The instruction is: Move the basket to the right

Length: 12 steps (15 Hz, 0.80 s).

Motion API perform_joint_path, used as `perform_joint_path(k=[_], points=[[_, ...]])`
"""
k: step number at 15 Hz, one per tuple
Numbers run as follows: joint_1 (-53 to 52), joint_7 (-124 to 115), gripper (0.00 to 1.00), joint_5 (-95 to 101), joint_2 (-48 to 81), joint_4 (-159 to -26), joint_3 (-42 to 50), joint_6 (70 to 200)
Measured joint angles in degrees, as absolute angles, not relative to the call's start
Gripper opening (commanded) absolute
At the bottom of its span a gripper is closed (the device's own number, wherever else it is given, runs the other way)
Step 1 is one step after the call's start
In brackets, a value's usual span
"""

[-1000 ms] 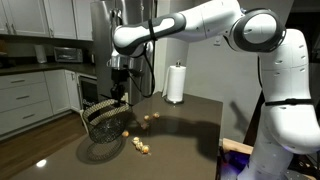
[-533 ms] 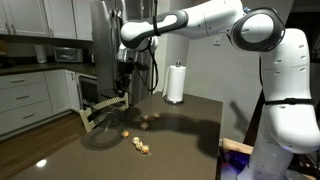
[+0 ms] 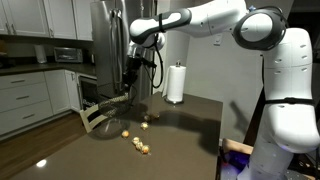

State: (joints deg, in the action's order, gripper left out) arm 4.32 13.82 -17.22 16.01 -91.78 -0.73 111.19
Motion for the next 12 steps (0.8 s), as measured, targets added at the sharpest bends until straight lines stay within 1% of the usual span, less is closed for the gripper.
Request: perform_joint_path(k=[5,7,12], points=[[7.1,13.0,0.07,-21.3,13.0,-96.0,1.9,111.5],[7.9,12.4,0.09,-22.5,11.7,-98.2,3.1,112.3],[9.2,9.4,0.05,-24.4,8.5,-105.1,6.2,117.4]])
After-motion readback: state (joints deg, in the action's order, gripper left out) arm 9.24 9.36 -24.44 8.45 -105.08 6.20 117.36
